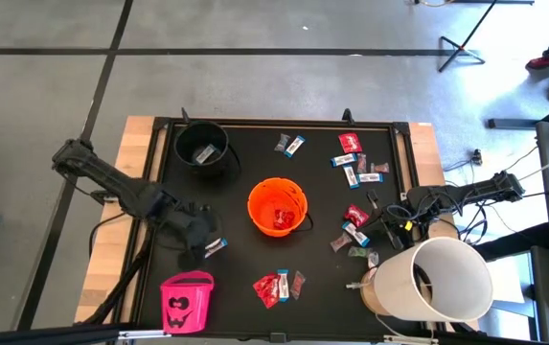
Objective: Sort candy
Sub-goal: Adjust the pink bucket
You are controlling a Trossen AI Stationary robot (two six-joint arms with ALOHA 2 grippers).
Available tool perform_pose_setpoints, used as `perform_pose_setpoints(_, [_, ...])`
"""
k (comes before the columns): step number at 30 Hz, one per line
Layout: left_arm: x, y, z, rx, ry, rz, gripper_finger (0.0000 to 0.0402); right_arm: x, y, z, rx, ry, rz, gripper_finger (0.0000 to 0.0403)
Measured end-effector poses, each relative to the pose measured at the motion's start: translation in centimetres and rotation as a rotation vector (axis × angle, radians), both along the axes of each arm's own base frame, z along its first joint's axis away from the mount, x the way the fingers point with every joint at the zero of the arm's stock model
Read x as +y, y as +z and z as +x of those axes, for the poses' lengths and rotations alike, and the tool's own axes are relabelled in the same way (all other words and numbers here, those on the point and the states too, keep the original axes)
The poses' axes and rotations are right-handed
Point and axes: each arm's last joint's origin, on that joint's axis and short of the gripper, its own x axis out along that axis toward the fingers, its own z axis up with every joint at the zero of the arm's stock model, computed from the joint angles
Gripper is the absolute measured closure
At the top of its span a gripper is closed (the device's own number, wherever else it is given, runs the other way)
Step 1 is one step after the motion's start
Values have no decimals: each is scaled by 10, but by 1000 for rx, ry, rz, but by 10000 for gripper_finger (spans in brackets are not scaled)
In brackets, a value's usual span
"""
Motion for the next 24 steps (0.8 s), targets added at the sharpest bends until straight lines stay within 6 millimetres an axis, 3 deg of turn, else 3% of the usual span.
perform_pose_setpoints(4, [-26, 8, -8, -23, -4, -112, 206, 0, 0, 0, 0, 0, 0, 402])
perform_pose_setpoints(10, [-59, -4, -18, 74, 32, -166, 206, 0, 0, 0, 0, 0, 0, 402])
perform_pose_setpoints(16, [-83, -22, -8, 91, 8, -163, 206, 0, 0, 0, 0, 0, 0, 402])
perform_pose_setpoints(24, [-97, -54, 4, 210, -37, -100, 206, 0, 0, 0, 0, 0, 0, 402])
